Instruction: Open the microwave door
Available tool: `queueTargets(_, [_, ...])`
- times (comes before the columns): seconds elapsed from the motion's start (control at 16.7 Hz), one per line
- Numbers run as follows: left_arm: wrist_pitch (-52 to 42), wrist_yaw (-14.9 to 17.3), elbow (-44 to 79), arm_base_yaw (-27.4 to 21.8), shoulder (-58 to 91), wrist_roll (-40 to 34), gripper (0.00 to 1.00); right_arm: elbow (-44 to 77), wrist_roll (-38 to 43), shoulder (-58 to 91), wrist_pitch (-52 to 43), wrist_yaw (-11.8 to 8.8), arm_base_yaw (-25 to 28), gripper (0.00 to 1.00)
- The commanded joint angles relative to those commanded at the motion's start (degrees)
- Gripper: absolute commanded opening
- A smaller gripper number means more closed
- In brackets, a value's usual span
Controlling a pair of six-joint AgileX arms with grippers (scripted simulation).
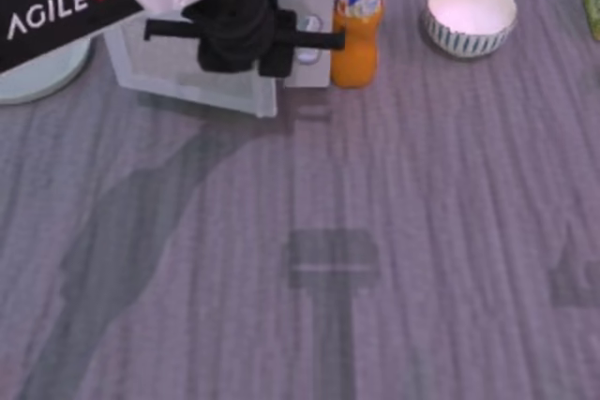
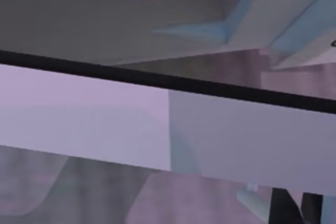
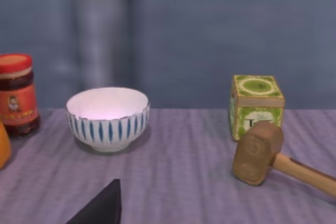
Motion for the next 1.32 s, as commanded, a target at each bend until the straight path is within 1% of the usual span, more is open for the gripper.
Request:
queueTargets(0.18, [1.52,1.00,-2.29,0.40,-2.07,2.05,0.00,0.00,0.00,0.00,0.00,0.00,0.00,1.00])
queueTargets(1.32, [1.61,1.04,-2.34,0.41,-2.19,2.12,0.00,0.00,0.00,0.00,0.00,0.00,0.00,1.00])
